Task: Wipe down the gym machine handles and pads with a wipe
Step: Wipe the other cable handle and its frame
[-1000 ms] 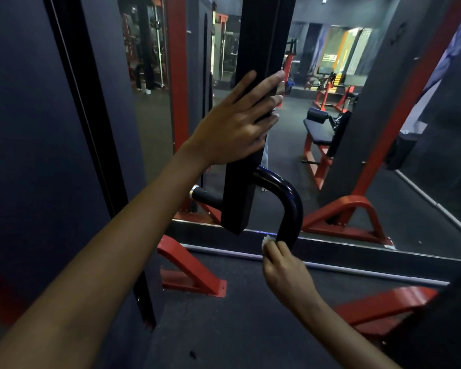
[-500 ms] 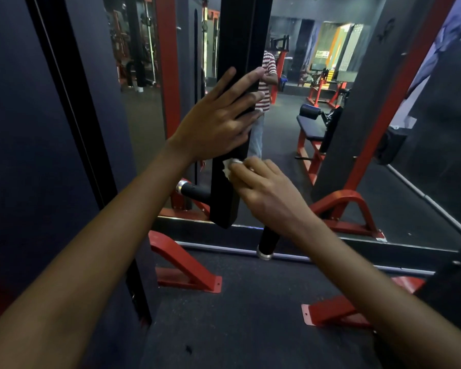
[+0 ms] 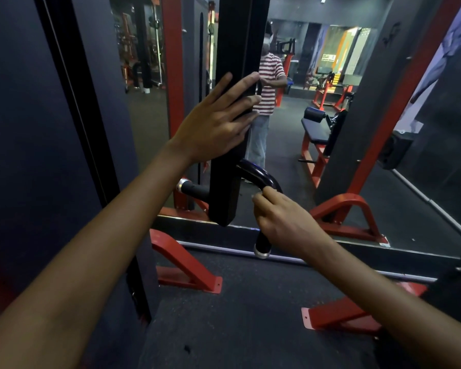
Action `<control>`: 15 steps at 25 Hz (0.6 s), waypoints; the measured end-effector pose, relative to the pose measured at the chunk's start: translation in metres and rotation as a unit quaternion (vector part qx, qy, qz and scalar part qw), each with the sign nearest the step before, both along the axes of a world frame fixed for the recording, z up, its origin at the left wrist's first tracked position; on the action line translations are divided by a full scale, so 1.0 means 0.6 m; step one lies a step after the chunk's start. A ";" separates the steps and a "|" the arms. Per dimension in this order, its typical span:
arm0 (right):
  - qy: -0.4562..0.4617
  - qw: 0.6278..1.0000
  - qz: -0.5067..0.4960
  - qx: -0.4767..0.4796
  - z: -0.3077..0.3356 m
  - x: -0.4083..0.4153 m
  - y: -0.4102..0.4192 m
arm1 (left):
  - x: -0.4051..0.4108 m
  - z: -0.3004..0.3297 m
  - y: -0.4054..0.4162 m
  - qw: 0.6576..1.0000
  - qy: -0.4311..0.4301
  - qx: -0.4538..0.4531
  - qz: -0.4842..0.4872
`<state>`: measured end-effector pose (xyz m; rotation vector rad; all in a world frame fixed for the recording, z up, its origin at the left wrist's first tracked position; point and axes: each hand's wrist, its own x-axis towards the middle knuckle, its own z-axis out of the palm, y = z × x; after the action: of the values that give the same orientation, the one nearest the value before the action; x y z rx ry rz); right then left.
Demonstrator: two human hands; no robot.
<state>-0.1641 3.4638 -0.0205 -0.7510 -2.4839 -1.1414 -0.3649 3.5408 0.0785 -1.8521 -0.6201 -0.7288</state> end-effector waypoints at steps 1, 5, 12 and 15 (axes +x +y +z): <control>0.011 1.000 -0.022 0.003 -0.015 -0.001 -0.007 | 0.001 -0.001 -0.001 1.000 0.000 -0.001 0.002; 0.060 0.992 -0.109 -0.018 -0.070 -0.015 -0.035 | 0.002 -0.001 -0.001 1.000 0.002 -0.001 0.006; 0.104 0.982 -0.149 -0.054 -0.150 -0.022 -0.035 | 0.006 -0.003 -0.003 1.000 -0.008 -0.001 0.004; 0.163 0.964 -0.135 -0.161 -0.187 -0.013 -0.036 | 0.009 -0.004 -0.002 1.000 -0.008 0.008 0.010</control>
<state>-0.1721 3.4424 -0.1325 -1.2879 -2.3523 -0.6243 -0.3595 3.5397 0.0763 -1.8234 -0.6414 -0.7345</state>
